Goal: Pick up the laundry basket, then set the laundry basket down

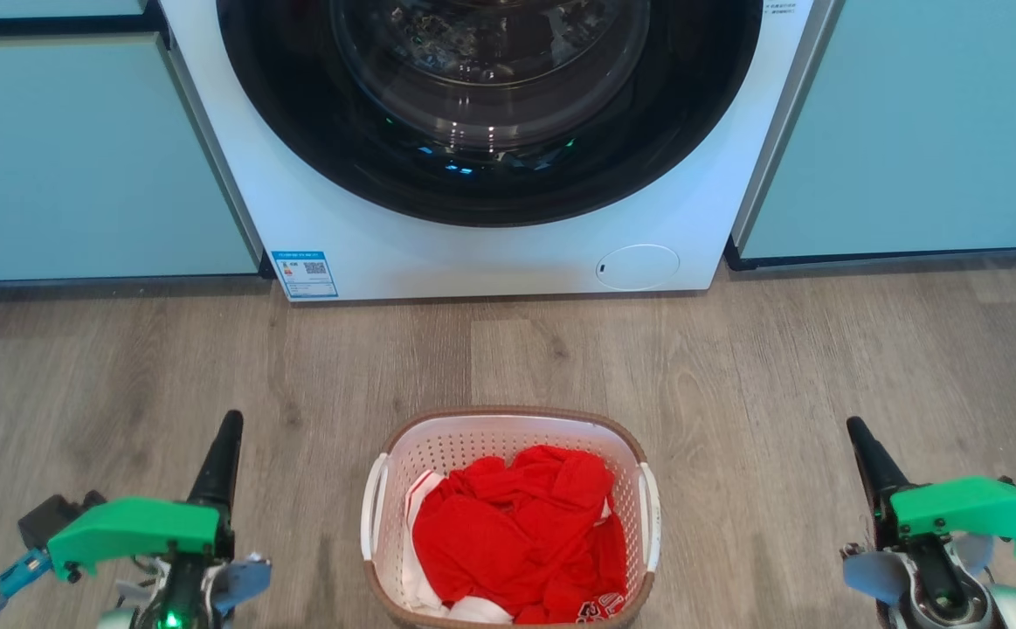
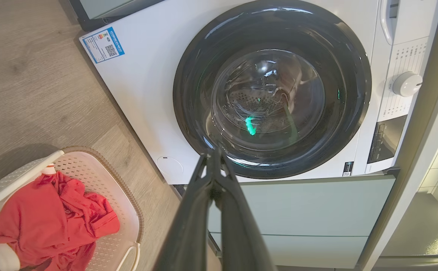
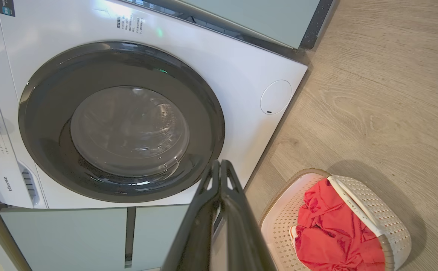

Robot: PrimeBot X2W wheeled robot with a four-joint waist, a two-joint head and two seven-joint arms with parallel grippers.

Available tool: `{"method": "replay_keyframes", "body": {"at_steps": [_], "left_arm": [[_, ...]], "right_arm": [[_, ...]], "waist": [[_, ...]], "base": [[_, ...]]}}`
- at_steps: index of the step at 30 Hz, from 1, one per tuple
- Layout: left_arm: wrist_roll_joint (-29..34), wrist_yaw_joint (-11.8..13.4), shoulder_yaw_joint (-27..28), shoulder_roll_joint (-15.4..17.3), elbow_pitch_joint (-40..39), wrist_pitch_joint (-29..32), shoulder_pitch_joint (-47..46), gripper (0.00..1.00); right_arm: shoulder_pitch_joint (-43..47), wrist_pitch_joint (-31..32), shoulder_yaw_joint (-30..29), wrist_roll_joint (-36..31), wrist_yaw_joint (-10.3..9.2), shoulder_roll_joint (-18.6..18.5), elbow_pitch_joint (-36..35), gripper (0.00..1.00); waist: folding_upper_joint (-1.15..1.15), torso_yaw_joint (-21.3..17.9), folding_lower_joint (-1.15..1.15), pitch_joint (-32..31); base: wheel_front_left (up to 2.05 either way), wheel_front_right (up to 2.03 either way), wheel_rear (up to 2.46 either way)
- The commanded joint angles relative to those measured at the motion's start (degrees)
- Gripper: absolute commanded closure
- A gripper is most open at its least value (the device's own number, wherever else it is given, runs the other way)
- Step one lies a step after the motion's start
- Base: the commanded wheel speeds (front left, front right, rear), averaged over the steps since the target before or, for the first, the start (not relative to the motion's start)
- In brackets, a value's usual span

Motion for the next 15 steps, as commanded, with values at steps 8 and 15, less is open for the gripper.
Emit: {"method": "replay_keyframes", "body": {"at_steps": [8,15], "left_arm": [[-5.96,-1.15,3.84,0.59,-1.92,1.76,-3.95,1.0],[-10.1,-1.57,5.06,0.55,-1.95,2.97,-4.18,1.0]], "right_arm": [[-3.3,1.73,-0.52,6.4,0.36,-0.77,-1.66,1.0],[-3.58,2.92,-1.33,10.79,0.38,-0.72,-1.6,1.0]], "waist": [[0.0,-0.2,0.0,0.08],[0.0,-0.36,0.0,0.14]], "base": [[0.0,0.0,0.0],[0.0,0.0,0.0]]}}
